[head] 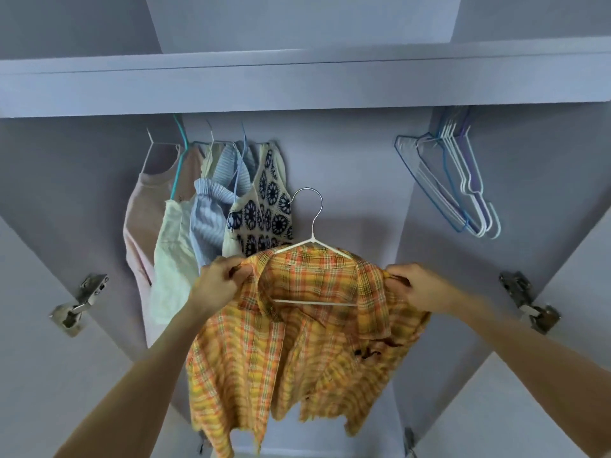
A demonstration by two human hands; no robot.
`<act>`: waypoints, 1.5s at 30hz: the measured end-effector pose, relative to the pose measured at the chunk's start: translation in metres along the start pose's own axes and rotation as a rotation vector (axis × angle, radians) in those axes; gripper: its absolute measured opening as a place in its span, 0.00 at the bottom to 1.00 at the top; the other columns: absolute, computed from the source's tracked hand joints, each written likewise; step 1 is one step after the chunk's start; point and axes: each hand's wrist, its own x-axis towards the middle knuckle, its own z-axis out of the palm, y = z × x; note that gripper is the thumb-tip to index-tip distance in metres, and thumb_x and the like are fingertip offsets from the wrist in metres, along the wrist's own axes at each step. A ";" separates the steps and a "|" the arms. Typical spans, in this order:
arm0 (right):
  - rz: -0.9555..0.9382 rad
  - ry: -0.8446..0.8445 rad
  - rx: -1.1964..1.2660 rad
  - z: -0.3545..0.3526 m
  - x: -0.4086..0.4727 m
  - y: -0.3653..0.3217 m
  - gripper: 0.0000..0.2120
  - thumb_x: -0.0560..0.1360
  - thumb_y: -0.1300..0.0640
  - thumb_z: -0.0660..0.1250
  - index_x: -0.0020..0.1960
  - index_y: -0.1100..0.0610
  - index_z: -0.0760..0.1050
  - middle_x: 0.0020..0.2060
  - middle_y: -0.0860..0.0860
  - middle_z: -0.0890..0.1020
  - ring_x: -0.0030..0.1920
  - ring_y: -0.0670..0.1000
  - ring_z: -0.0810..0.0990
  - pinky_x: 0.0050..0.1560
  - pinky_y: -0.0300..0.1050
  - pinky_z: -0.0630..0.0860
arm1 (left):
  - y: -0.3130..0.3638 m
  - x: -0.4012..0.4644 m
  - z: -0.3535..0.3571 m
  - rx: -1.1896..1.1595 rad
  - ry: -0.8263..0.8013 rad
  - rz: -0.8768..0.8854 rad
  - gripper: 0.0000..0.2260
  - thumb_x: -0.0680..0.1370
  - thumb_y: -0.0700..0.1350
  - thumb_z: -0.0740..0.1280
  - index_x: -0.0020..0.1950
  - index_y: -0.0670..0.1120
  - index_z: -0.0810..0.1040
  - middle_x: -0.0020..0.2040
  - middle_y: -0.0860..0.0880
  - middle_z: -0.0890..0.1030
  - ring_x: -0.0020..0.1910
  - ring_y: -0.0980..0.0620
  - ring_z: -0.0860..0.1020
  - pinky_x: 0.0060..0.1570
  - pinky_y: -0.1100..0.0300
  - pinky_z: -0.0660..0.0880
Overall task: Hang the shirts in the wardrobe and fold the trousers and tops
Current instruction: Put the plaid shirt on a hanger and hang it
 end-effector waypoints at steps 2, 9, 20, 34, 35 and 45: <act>0.048 0.063 0.070 -0.007 -0.008 0.003 0.18 0.76 0.61 0.63 0.30 0.50 0.62 0.25 0.46 0.66 0.28 0.48 0.65 0.33 0.44 0.63 | 0.002 0.005 0.016 0.016 -0.058 -0.058 0.07 0.78 0.47 0.65 0.46 0.45 0.80 0.37 0.46 0.79 0.39 0.49 0.75 0.52 0.53 0.70; 0.354 0.244 -0.054 -0.011 -0.035 0.016 0.16 0.75 0.57 0.61 0.30 0.54 0.61 0.26 0.50 0.70 0.30 0.52 0.71 0.31 0.46 0.65 | 0.021 0.027 0.047 0.106 -0.021 -0.102 0.13 0.75 0.47 0.68 0.59 0.48 0.78 0.59 0.45 0.76 0.60 0.42 0.73 0.63 0.45 0.67; 0.607 0.493 -0.016 0.011 -0.008 -0.018 0.16 0.78 0.56 0.55 0.32 0.53 0.60 0.28 0.50 0.68 0.34 0.56 0.71 0.34 0.44 0.64 | 0.036 0.090 0.009 0.414 0.295 -0.175 0.28 0.77 0.46 0.62 0.75 0.45 0.55 0.72 0.34 0.58 0.69 0.33 0.59 0.64 0.39 0.60; 0.261 0.571 0.049 0.044 0.130 -0.099 0.10 0.78 0.61 0.54 0.57 0.58 0.68 0.35 0.51 0.74 0.38 0.56 0.75 0.36 0.45 0.65 | -0.005 0.115 0.000 0.394 0.357 0.103 0.10 0.78 0.40 0.57 0.58 0.40 0.71 0.36 0.37 0.75 0.40 0.36 0.76 0.33 0.50 0.67; 0.239 0.612 0.043 0.042 0.138 -0.104 0.11 0.78 0.60 0.54 0.59 0.58 0.68 0.36 0.51 0.74 0.37 0.55 0.73 0.37 0.45 0.65 | -0.005 0.115 0.000 0.427 0.377 0.128 0.10 0.79 0.40 0.56 0.56 0.39 0.72 0.35 0.38 0.74 0.37 0.37 0.75 0.32 0.52 0.65; 0.249 0.698 0.034 0.027 0.223 -0.159 0.14 0.78 0.61 0.56 0.63 0.58 0.66 0.42 0.51 0.78 0.43 0.55 0.77 0.38 0.44 0.64 | -0.016 0.112 -0.006 0.504 0.451 0.040 0.12 0.78 0.36 0.56 0.59 0.39 0.73 0.34 0.39 0.73 0.34 0.40 0.72 0.32 0.54 0.63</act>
